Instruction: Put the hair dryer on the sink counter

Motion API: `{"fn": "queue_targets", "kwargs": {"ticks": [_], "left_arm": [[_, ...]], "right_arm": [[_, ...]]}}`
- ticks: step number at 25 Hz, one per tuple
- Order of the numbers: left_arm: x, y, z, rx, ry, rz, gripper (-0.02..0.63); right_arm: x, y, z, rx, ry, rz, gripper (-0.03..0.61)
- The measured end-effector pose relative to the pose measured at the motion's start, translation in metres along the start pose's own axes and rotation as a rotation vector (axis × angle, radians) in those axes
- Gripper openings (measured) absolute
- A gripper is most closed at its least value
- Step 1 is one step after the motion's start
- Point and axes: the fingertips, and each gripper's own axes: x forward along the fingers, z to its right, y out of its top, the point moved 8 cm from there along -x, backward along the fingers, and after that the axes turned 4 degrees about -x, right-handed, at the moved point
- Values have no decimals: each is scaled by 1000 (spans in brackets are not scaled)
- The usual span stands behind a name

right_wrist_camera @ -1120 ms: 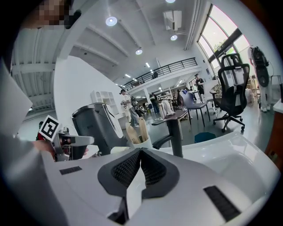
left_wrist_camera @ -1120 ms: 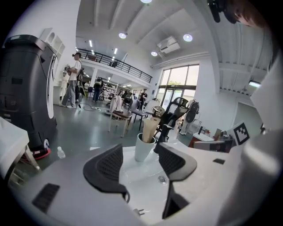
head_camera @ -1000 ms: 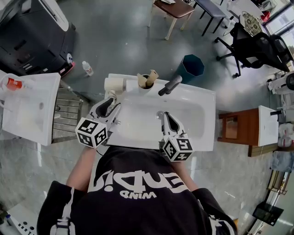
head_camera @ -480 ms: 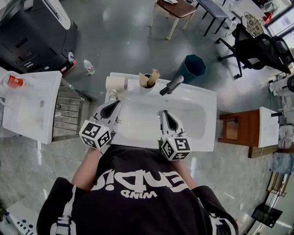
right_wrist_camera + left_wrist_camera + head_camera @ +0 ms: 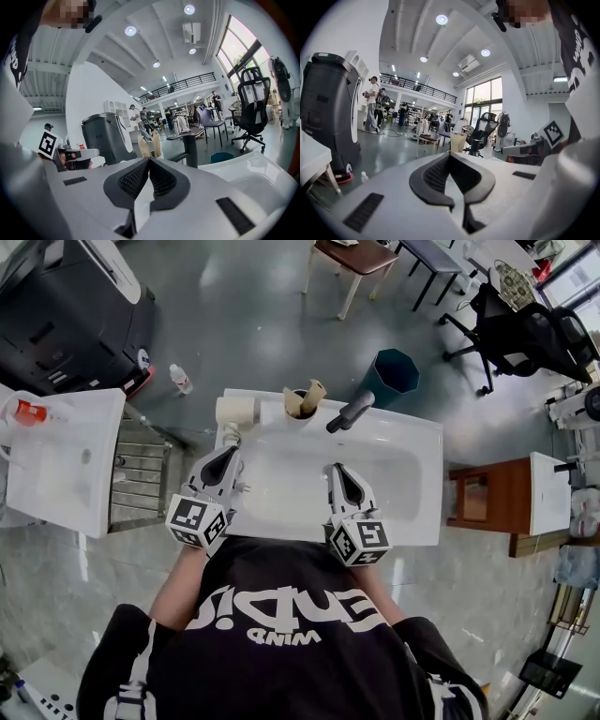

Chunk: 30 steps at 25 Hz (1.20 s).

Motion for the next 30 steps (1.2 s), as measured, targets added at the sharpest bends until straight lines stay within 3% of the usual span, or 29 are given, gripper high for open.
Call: {"fn": "queue_targets", "kwargs": {"ticks": [30], "left_arm": [[-6, -5, -6, 0, 30, -58, 9]], "right_arm": [[-3, -8, 2, 20, 5, -33, 24]]}}
